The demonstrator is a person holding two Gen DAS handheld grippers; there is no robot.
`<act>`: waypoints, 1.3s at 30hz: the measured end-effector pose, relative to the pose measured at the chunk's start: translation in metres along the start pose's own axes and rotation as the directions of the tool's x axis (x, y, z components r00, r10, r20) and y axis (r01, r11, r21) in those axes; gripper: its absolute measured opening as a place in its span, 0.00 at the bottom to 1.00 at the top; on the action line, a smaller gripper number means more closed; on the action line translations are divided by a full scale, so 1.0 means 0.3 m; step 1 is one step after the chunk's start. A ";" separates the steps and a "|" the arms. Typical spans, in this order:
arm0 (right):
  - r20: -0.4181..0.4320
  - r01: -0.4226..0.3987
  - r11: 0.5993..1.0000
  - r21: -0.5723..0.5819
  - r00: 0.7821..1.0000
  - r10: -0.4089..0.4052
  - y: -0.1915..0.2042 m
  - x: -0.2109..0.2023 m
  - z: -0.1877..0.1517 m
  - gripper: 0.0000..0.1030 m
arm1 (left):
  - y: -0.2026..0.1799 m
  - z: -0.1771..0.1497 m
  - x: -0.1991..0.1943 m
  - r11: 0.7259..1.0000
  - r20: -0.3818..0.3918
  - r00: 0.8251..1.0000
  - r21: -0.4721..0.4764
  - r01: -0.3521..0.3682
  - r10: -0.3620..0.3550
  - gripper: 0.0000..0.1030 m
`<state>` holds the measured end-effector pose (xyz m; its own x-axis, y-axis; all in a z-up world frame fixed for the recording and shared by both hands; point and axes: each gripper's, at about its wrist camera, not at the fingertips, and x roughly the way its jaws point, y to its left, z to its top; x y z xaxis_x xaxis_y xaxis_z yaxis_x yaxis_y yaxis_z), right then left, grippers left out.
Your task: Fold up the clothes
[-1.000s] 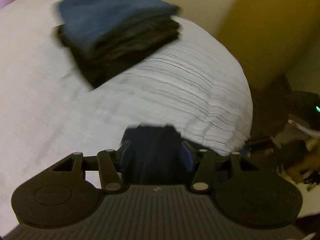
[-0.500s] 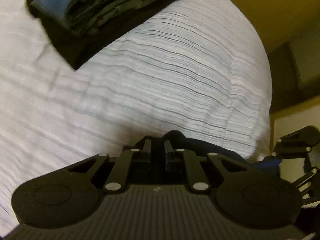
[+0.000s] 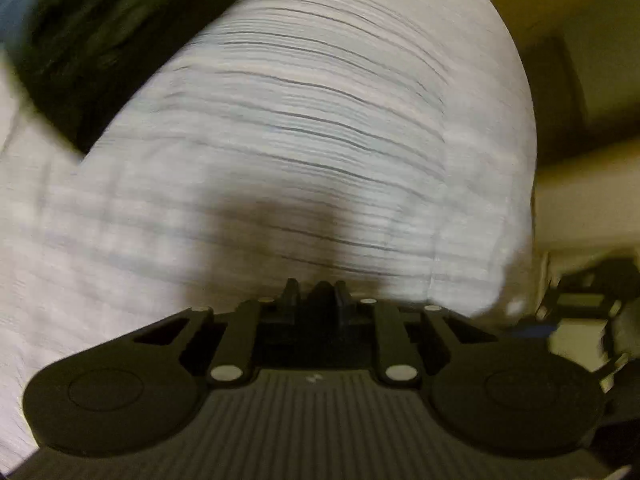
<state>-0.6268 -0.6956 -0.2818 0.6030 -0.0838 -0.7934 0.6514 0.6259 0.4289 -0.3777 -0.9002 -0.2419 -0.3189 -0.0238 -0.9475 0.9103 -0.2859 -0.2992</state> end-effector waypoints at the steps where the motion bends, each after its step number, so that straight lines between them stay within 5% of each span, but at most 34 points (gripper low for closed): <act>1: 0.003 0.001 1.000 0.006 1.000 -0.001 -0.004 -0.006 -0.003 0.34 | 0.018 -0.024 -0.019 1.000 0.021 1.000 -0.031 0.000 0.000 0.19; 6: 0.004 -0.004 1.000 0.017 1.000 0.004 -0.005 -0.016 0.002 0.34 | 0.109 -0.135 -0.126 0.981 0.134 0.989 -0.192 -0.030 0.056 0.23; 8: -0.013 0.005 1.000 0.008 1.000 -0.005 -0.005 -0.001 0.012 0.34 | 0.145 -0.175 -0.178 0.963 0.180 0.977 -0.260 -0.065 0.115 0.02; 12: -0.029 0.014 1.000 0.024 0.999 -0.013 -0.013 0.002 -0.005 0.34 | 0.205 -0.259 -0.286 0.922 0.253 0.942 -0.369 -0.118 0.221 0.03; 19: 0.059 -0.045 0.993 0.112 0.998 0.039 -0.017 -0.047 0.087 0.34 | 0.065 -0.487 -0.395 0.945 0.355 0.925 -0.328 -0.014 0.137 0.13; 23: 0.092 -0.132 0.975 0.176 0.989 0.117 -0.038 0.028 0.235 0.34 | -0.076 -0.667 -0.317 0.954 0.336 0.939 -0.297 0.033 0.072 0.14; 27: -0.048 -0.140 0.963 0.233 0.987 0.155 -0.094 0.216 0.355 0.34 | -0.166 -0.842 -0.201 0.942 0.278 0.958 -0.335 0.025 0.073 0.14; 32: 0.004 -0.210 0.941 0.264 0.976 0.217 -0.136 0.251 0.446 0.34 | -0.179 -0.951 -0.163 0.900 0.324 0.941 -0.432 0.055 0.098 0.14; 35: 0.038 -0.248 0.926 0.283 0.968 0.248 -0.161 0.266 0.496 0.34 | -0.177 -0.951 -0.176 0.900 0.333 0.938 -0.433 0.057 0.101 0.14; 37: 0.073 -0.228 0.922 0.312 0.974 0.216 -0.174 0.215 0.476 0.42 | -0.176 -0.962 -0.200 0.888 0.343 0.932 -0.456 0.054 0.120 0.14; 39: 0.054 -0.198 0.943 0.267 0.980 0.190 -0.143 0.166 0.434 0.92 | -0.174 -0.973 -0.226 0.874 0.353 0.925 -0.484 0.051 0.141 0.14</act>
<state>-0.5647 -0.8276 -0.2834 0.7398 -0.0050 -0.6728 0.6180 0.4004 0.6766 -0.3266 -0.6039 -0.1951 -0.2596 -0.4005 -0.8788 0.9067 0.2122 -0.3645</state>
